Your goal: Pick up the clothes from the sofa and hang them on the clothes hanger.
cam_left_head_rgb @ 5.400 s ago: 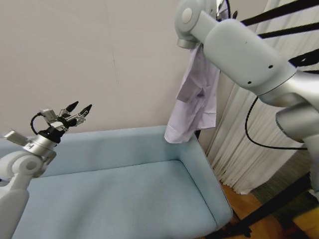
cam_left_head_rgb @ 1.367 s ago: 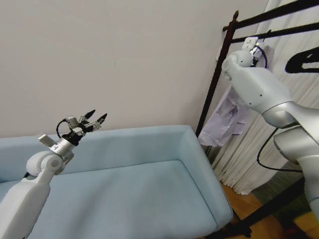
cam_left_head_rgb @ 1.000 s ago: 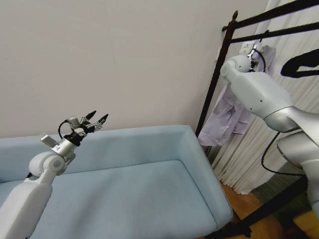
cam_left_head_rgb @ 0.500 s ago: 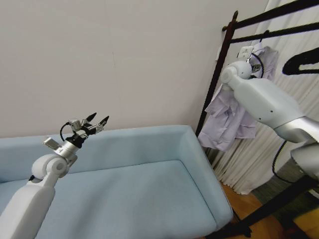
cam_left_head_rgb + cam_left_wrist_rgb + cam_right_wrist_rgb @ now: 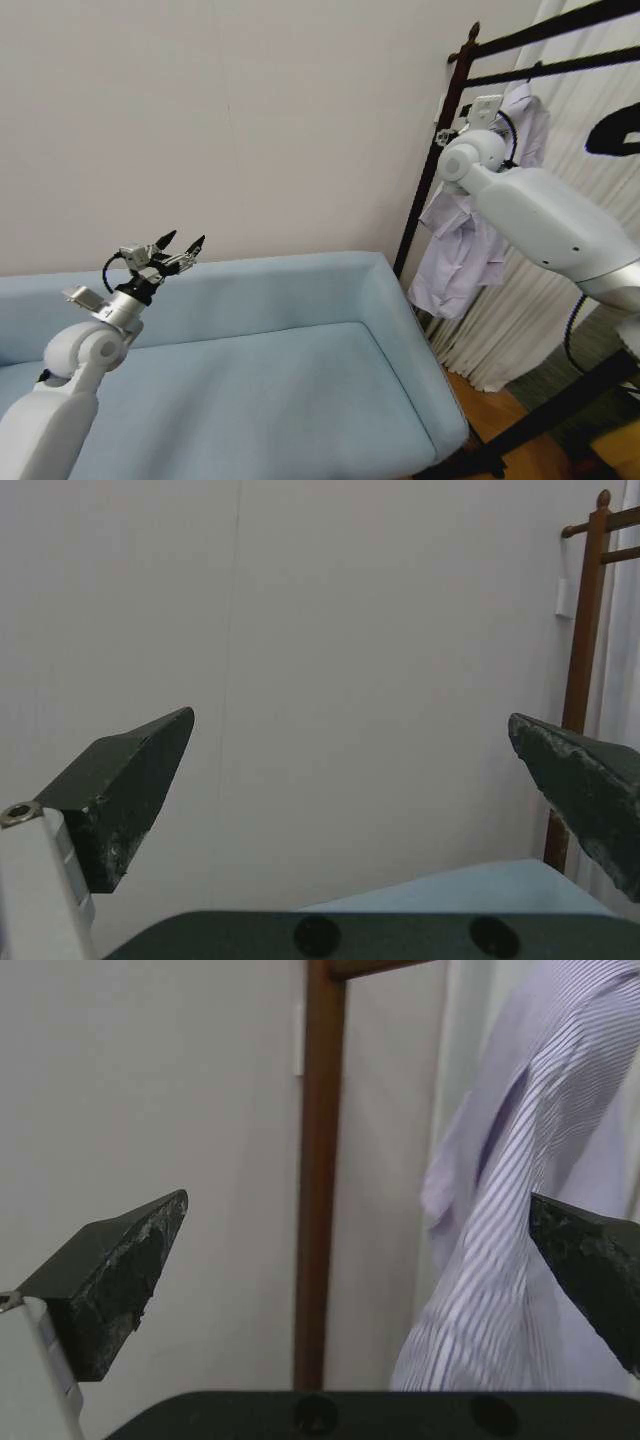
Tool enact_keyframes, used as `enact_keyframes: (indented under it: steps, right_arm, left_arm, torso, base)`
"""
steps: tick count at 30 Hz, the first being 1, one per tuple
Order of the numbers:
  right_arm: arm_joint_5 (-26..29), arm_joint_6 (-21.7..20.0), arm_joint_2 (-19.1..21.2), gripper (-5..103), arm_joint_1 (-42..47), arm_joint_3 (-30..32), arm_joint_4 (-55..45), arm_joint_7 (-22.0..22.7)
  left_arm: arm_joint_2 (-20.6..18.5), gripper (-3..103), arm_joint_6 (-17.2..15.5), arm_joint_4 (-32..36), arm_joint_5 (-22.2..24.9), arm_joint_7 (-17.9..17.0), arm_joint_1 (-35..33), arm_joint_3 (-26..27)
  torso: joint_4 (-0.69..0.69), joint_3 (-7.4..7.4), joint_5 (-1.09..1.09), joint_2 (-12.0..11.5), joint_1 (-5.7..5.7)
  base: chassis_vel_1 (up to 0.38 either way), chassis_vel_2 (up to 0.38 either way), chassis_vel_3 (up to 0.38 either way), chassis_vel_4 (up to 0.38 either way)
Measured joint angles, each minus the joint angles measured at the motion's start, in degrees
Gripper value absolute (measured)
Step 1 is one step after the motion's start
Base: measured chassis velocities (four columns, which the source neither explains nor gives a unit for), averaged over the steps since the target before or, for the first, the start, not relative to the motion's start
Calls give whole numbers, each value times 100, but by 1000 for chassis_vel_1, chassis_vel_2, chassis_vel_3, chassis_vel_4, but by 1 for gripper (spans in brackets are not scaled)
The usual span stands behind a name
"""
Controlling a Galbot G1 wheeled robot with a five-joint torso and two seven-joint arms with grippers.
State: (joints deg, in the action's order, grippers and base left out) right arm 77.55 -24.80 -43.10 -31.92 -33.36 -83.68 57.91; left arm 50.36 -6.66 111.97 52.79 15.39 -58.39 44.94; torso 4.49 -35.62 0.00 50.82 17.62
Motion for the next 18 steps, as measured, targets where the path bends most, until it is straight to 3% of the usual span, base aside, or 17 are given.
enact_keyframes:
  steps: [4, 6, 7, 9, 12, 18]
  right_arm:
    - [192, 73, 176, 100, 246, 159, -456, -347]
    - [252, 242, 409, 100, 603, 293, -842, -1078]
    - [252, 242, 409, 100, 603, 293, -842, -1078]
    - [250, 435, 608, 100, 898, 352, -1133, -1749]
    - [266, 698, 740, 100, 1347, 605, -1483, -2300]
    - [52, 1020, 667, 100, 2114, 1153, -1753, -2952]
  left_arm:
    - [33, 100, -30, 183, -182, -464, -171, 24]
    - [133, 100, -71, 393, -473, -945, -365, 6]
    - [133, 100, -71, 393, -473, -945, -365, 6]
    - [242, 100, -137, 578, -654, -1256, -553, -36]
    - [413, 100, -184, 830, -812, -1602, -784, -143]
    - [579, 100, -160, 1058, -1136, -1829, -1091, -286]
  torso:
    - [-2, 0, 0, 0, 0]
    - [-3, 0, 1, 0, 0]
    - [-3, 0, 1, 0, 0]
    - [-2, 0, 2, 0, 0]
    - [-2, 0, 2, 0, 0]
    - [-2, 0, -1, 0, -1]
  base:
    - [0, 0, 0, 0]
    - [0, 0, 0, 0]
    - [0, 0, 0, 0]
    - [0, 0, 0, 0]
    - [0, 0, 0, 0]
    - [0, 0, 0, 0]
